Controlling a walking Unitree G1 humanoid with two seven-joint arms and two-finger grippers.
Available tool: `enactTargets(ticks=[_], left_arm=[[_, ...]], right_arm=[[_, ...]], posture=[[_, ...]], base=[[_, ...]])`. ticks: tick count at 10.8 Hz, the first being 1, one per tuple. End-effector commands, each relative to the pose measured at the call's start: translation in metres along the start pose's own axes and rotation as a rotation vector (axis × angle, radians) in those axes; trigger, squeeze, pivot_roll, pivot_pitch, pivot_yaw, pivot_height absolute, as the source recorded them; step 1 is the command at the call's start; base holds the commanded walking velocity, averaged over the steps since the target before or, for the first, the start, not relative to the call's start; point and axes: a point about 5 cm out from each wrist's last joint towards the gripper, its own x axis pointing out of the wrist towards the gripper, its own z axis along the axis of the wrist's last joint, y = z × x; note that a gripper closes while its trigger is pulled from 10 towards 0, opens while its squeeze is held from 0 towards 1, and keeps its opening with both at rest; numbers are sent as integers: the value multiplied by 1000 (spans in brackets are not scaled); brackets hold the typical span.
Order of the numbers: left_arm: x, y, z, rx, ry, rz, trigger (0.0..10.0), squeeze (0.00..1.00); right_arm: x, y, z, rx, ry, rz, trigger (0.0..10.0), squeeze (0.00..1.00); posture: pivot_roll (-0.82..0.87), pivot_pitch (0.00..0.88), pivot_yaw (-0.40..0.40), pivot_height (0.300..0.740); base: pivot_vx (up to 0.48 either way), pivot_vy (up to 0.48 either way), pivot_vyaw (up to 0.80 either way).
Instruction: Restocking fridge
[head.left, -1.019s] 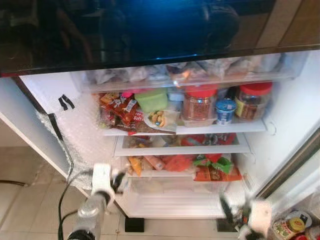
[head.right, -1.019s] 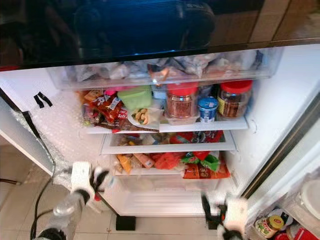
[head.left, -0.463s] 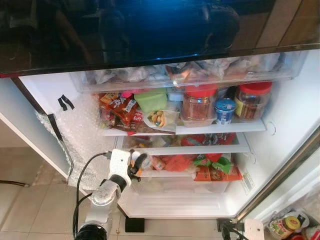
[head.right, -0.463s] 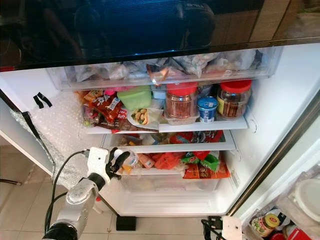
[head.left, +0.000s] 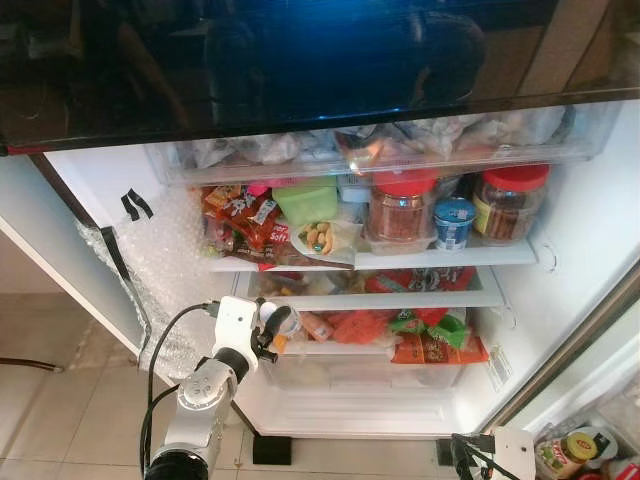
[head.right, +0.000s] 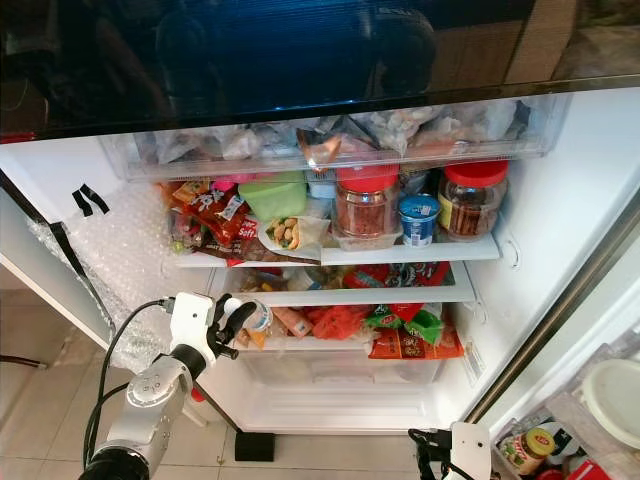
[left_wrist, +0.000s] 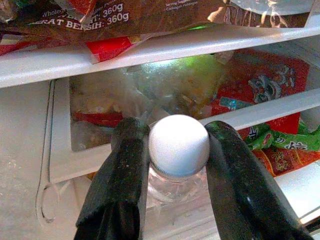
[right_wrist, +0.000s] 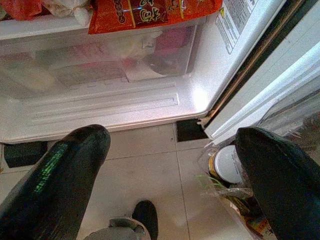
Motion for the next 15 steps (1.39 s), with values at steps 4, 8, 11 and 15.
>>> enactTargets(ticks=[4, 8, 11, 15], left_arm=[[0, 6, 9, 20, -10, 11, 10000, 0], [4, 3, 12, 21, -11, 5, 10000, 0], [7, 3, 18, 24, -27, 3, 10000, 0], [14, -1, 36, 14, -99, -17, 10000, 0]], right_arm=[[-4, 3, -14, -8, 74, 44, 10000, 0], [-5, 3, -19, -3, 110, 67, 10000, 0], [-4, 4, -16, -21, 96, 67, 10000, 0], [-1, 9, -11, -19, 84, 81, 10000, 0]], posture=[[-164, 0, 110, 655], [-168, 0, 111, 650], [-165, 0, 110, 650], [-166, 0, 114, 650]], base=[[0, 0, 0], [0, 0, 0], [0, 0, 0], [0, 0, 0]])
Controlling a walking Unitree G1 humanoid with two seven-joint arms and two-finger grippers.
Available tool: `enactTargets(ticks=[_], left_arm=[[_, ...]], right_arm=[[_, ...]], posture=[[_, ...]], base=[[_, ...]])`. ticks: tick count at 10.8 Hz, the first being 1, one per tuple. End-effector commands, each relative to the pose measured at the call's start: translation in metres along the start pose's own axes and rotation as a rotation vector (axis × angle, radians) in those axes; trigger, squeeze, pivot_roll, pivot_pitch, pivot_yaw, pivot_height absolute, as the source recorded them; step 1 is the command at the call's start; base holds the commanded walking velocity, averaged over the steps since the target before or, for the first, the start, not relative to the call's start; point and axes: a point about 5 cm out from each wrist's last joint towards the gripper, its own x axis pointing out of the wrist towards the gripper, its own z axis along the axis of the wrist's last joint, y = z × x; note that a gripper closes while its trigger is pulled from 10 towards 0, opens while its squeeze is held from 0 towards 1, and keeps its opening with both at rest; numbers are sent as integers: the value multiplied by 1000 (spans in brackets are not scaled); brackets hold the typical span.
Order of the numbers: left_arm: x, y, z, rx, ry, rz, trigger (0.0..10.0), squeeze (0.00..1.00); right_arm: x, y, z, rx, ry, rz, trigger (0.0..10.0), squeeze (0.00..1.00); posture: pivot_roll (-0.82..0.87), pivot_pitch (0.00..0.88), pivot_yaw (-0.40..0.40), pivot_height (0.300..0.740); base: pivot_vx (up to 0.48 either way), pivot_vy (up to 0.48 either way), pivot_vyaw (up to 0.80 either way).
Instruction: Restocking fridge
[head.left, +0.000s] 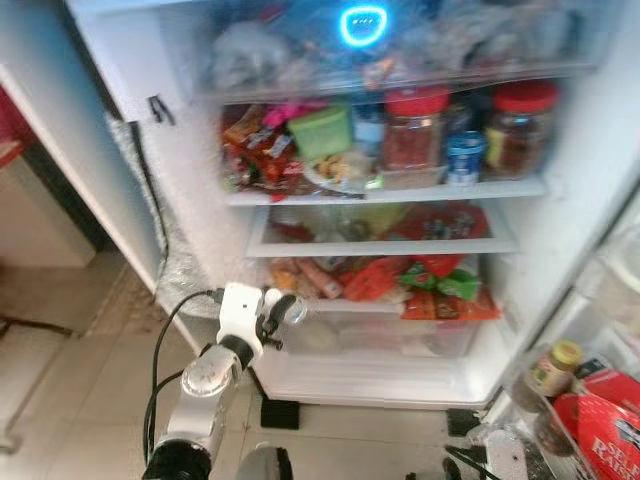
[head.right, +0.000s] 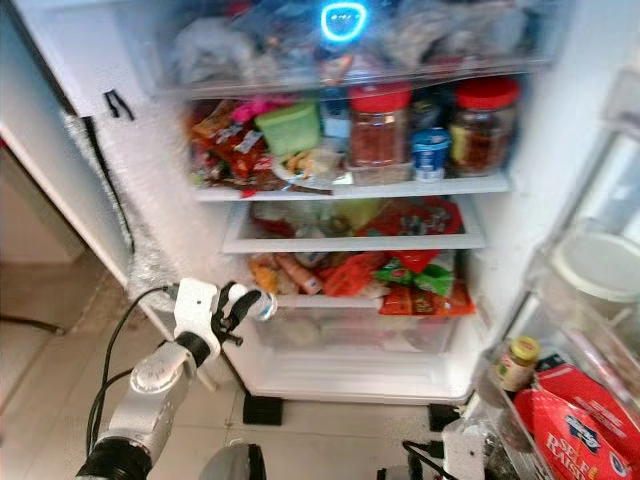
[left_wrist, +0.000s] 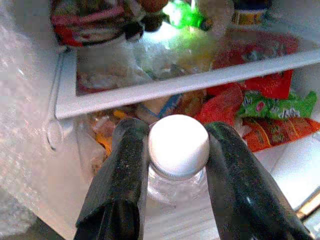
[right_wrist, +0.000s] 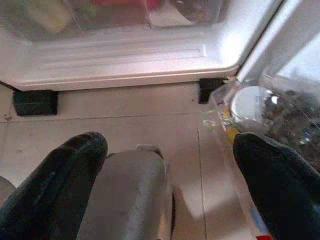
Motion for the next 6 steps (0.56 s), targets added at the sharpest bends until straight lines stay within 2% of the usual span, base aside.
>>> enactTargets(ticks=[1, 3, 6], left_arm=[[6, 3, 15, 24, -47, -6, 10000, 0], [9, 2, 17, 49, -56, -19, 10000, 0], [11, -1, 21, 73, -63, -37, 10000, 0]], right_arm=[[1, 3, -1, 1, 8, 5, 10000, 0], [1, 2, -1, 1, 11, 2, 10000, 0], [0, -2, -1, 1, 11, -18, 10000, 0]], posture=[[-167, 0, 114, 650], [-169, 0, 117, 650], [-170, 0, 117, 650]], base=[[0, 0, 0], [0, 0, 0], [270, 0, 0]])
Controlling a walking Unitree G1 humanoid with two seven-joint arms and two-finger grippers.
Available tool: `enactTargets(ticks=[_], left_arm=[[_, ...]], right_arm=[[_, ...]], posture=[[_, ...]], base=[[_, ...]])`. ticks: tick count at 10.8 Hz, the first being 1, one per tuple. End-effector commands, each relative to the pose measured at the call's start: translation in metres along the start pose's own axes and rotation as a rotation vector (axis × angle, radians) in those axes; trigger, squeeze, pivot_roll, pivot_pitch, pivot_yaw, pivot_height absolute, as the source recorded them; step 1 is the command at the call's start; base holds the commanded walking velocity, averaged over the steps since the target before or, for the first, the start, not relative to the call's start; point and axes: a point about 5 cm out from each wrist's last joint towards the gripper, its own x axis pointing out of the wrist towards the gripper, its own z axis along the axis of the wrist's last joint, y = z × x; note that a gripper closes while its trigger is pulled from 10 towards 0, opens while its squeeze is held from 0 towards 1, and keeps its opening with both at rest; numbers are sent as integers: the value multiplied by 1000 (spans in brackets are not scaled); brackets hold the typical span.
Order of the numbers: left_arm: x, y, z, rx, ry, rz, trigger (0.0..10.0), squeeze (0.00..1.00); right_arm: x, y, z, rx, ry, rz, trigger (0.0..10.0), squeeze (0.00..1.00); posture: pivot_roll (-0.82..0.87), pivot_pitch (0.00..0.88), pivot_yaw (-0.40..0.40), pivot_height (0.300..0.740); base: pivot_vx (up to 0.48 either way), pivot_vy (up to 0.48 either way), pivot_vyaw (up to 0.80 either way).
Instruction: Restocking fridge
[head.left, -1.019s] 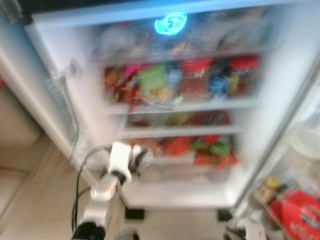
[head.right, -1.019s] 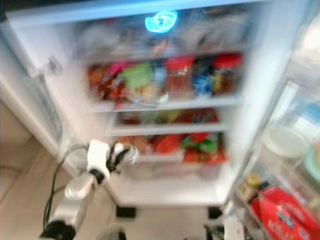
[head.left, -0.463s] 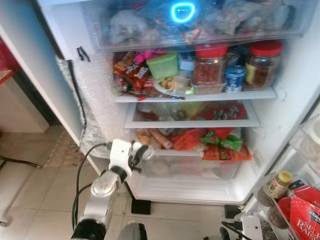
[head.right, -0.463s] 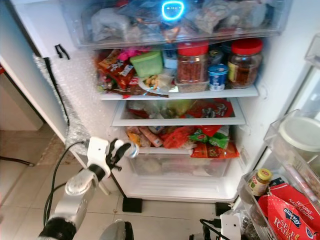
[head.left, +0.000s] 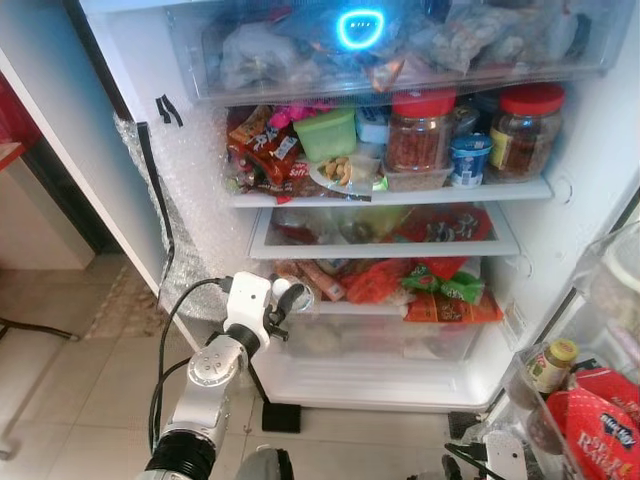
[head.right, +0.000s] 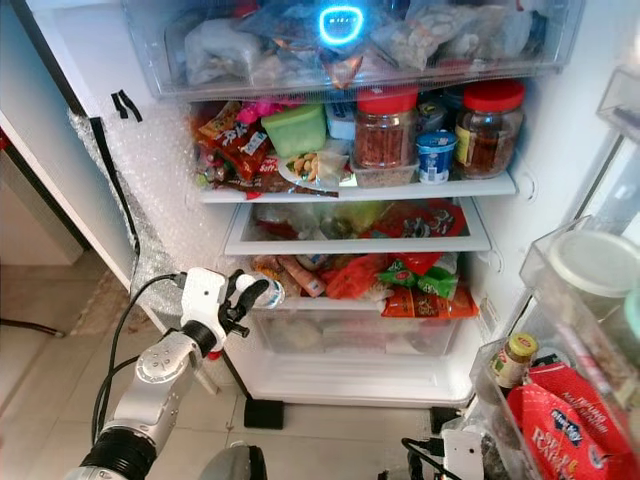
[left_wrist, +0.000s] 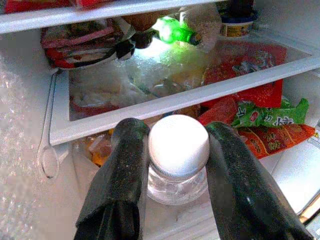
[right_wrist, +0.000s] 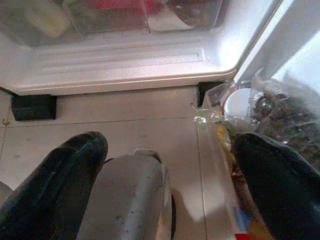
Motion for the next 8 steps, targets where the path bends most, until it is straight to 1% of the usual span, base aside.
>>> enactTargets(ticks=[1, 4, 8], left_arm=[[4, 6, 12, 36, -42, 2, 10000, 0], [4, 5, 12, 34, -40, 0, 10000, 0], [2, 4, 10, 38, -34, -11, 10000, 0]], right_arm=[[0, 1, 0, 0, 4, -4, 10000, 0], [0, -2, 0, 1, 1, -21, 10000, 0], [0, 1, 1, -3, -3, -14, 10000, 0]], posture=[[-170, 0, 117, 650], [-165, 0, 115, 650], [-163, 0, 116, 650]], base=[[281, 0, 0], [285, 0, 0], [289, 0, 0]])
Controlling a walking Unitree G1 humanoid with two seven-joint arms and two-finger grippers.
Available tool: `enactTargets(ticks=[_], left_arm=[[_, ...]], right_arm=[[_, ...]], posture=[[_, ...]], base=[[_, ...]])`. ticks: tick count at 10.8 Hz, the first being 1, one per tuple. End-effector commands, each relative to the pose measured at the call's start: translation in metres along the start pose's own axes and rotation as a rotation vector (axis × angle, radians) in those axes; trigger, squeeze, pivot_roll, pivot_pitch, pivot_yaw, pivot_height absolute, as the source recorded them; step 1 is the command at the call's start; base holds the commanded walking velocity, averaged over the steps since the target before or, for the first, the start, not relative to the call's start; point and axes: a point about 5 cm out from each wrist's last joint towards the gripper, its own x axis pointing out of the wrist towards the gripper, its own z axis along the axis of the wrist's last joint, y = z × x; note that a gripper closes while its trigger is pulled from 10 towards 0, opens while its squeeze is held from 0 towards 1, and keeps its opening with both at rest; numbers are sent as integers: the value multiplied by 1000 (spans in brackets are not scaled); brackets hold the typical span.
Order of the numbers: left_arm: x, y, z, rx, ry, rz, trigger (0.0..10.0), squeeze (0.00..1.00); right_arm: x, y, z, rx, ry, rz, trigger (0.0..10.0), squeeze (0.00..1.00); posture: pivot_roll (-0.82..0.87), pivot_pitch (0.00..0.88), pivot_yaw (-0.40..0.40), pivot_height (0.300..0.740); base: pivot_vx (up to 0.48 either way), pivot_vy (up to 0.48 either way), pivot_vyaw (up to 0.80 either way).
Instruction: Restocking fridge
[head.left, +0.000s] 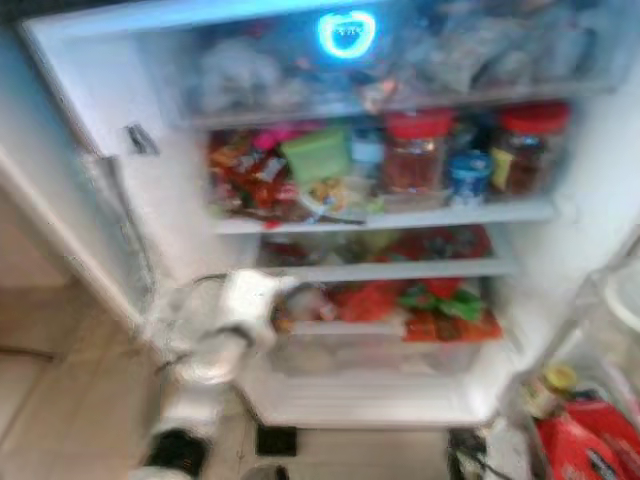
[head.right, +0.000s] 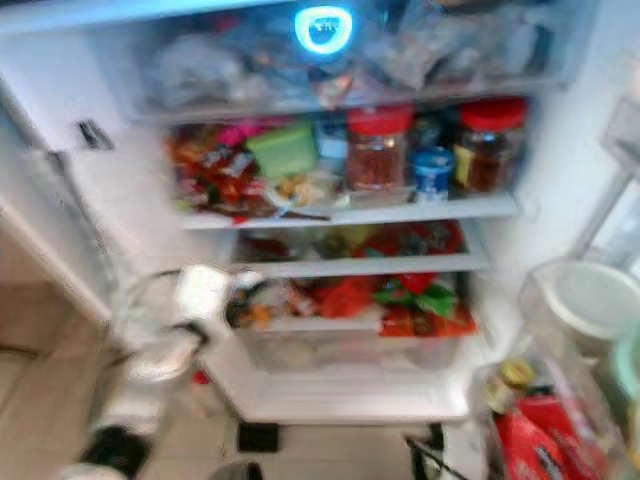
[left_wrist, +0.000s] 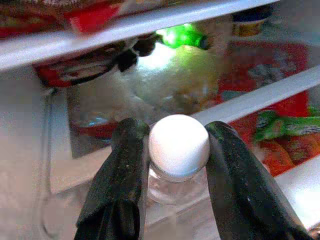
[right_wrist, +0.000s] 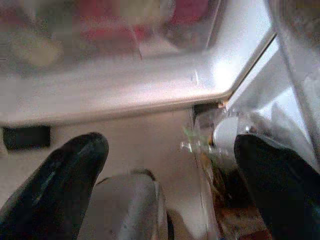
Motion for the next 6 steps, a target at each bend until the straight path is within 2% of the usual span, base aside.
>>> enactTargets(ticks=[1, 3, 5, 6], left_arm=[[7, -8, 11, 4, -47, -25, 10000, 0], [8, -7, 13, 23, -50, -25, 10000, 0], [9, -6, 17, 142, -57, -30, 10000, 0], [10, -6, 21, 259, -57, -39, 10000, 0]], right_arm=[[-3, -2, -8, 1, 27, -8, 10000, 0], [-2, 1, -7, 0, 25, 2, 10000, 0], [-2, 2, -6, 5, 16, 8, 10000, 0], [-2, 3, -6, 5, 19, 11, 10000, 0]], posture=[[-162, 0, 114, 650], [-176, 0, 118, 650], [-175, 0, 120, 650], [-171, 0, 117, 650]], base=[[289, 0, 0], [291, 0, 0], [294, 0, 0], [274, 0, 0]])
